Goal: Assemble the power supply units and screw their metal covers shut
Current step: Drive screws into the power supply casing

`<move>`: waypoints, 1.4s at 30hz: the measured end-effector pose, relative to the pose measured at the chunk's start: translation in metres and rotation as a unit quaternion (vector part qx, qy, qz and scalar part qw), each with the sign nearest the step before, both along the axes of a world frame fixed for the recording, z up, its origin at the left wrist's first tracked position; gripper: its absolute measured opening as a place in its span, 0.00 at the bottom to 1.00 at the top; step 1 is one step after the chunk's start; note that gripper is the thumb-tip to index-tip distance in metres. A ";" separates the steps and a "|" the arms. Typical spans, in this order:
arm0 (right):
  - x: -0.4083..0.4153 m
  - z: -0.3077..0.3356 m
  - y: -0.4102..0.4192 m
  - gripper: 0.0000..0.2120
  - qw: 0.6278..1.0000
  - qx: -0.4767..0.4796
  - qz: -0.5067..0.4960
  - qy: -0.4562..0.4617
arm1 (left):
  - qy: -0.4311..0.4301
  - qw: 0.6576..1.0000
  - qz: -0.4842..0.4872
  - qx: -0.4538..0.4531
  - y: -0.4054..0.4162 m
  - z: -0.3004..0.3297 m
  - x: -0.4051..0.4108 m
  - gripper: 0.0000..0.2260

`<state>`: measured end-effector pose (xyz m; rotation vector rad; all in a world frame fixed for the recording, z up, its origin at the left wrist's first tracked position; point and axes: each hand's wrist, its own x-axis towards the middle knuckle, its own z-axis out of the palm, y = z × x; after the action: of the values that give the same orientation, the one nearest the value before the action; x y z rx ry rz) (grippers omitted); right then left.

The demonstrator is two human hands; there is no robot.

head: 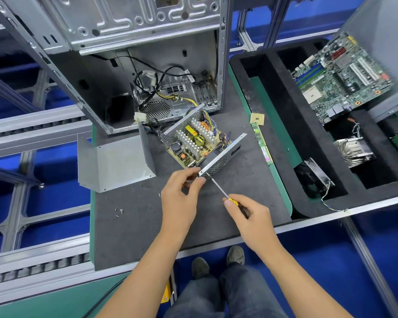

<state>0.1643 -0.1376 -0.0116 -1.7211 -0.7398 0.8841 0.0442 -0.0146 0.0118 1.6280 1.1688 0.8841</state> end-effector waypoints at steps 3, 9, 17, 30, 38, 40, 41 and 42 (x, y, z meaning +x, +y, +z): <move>0.000 -0.001 0.000 0.05 1.000 0.001 0.001 -0.004 | 0.008 1.000 -0.018 0.005 0.003 -0.001 0.003 0.10; 0.002 0.000 0.001 0.07 1.000 0.012 0.008 -0.016 | 0.002 1.000 -0.017 -0.024 0.005 0.000 0.003 0.14; 0.003 -0.002 0.001 0.07 0.999 0.016 0.015 -0.036 | -0.008 1.000 -0.024 -0.018 0.005 0.000 0.004 0.11; 0.004 -0.001 0.001 0.06 0.999 0.012 0.020 -0.038 | -0.021 0.997 0.041 -0.059 -0.003 0.001 0.010 0.07; 0.004 -0.001 0.001 0.07 0.999 0.011 0.021 -0.044 | -0.080 0.959 0.099 -0.254 -0.028 -0.007 0.014 0.06; 0.004 -0.001 0.000 0.07 0.998 0.011 0.020 -0.052 | -0.109 0.949 0.096 -0.281 -0.026 -0.006 0.018 0.07; 0.005 0.000 0.000 0.08 0.998 0.011 0.021 -0.056 | -0.127 0.942 0.099 -0.293 -0.025 -0.005 0.020 0.07; 0.005 0.000 0.000 0.09 0.998 0.011 0.021 -0.057 | -0.142 0.936 0.103 -0.305 -0.023 -0.005 0.021 0.07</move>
<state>0.1696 -0.1372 -0.0117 -1.7524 -0.8614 0.8098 0.0650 -0.0377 0.0073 0.8573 1.2586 0.7523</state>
